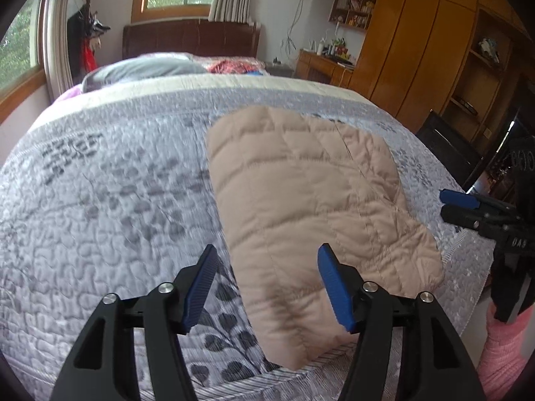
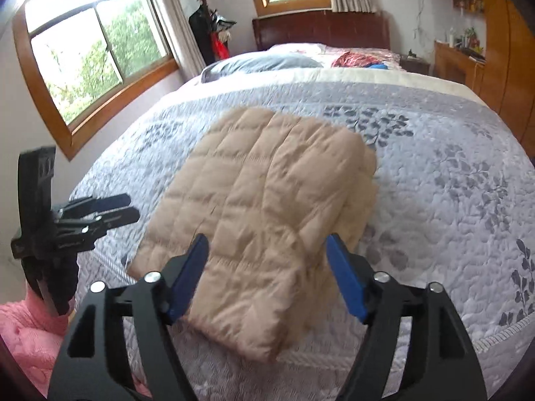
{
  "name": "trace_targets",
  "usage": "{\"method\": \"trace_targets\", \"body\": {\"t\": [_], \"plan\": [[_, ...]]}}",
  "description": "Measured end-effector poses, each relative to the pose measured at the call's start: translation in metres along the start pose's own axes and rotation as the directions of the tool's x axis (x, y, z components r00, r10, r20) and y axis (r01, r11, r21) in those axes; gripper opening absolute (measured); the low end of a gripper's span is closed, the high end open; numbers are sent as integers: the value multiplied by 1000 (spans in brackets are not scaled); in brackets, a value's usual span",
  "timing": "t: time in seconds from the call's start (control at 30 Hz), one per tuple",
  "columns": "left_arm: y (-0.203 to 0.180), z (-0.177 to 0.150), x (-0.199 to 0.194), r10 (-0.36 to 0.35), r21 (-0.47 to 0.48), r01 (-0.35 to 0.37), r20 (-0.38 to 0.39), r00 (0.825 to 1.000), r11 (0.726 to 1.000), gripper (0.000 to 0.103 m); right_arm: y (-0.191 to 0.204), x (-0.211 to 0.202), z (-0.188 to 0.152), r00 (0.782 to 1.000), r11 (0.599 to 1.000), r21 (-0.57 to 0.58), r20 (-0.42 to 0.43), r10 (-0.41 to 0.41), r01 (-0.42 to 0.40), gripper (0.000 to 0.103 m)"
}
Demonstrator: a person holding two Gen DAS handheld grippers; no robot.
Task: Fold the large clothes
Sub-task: 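Slide both tools under the folded coat bundle's sides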
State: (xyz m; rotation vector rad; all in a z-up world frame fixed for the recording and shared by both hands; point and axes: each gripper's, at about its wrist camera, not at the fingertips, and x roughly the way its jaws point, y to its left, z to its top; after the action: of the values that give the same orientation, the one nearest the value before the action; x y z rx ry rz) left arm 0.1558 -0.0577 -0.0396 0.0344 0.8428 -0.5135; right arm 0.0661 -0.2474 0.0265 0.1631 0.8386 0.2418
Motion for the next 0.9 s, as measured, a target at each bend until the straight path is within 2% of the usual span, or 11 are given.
{"method": "trace_targets", "body": {"t": [0.17, 0.3, 0.47, 0.6, 0.73, 0.8, 0.87, 0.9], "plan": [[3, 6, -2, 13, 14, -13, 24, 1000, 1000, 71, -20, 8, 7, 1000, 998, 56, -7, 4, -4, 89], [7, 9, 4, 22, 21, -22, 21, 1000, 1000, 77, -37, 22, 6, 999, 992, 121, -37, 31, -26, 91], [16, 14, 22, -8, 16, 8, -17, 1000, 1000, 80, -67, 46, 2, 987, 964, 239, -81, 138, -115, 91], [28, 18, 44, -78, -16, 77, -78, 994, 997, 81, -84, 66, -3, 969, 935, 302, -103, 226, -186, 92], [47, 21, 76, -217, -103, 203, -154, 964, 974, 84, -98, 89, -8, 946, 900, 366, -126, 298, -235, 92], [56, 23, 87, -307, -155, 283, -165, 937, 947, 85, -103, 102, -12, 931, 881, 396, -139, 337, -260, 92], [63, 25, 95, -365, -192, 332, -171, 915, 924, 86, -108, 111, -15, 915, 855, 429, -136, 381, -292, 92], [66, 25, 102, -403, -220, 363, -173, 899, 905, 87, -110, 114, -16, 909, 845, 438, -132, 396, -305, 93]]}}
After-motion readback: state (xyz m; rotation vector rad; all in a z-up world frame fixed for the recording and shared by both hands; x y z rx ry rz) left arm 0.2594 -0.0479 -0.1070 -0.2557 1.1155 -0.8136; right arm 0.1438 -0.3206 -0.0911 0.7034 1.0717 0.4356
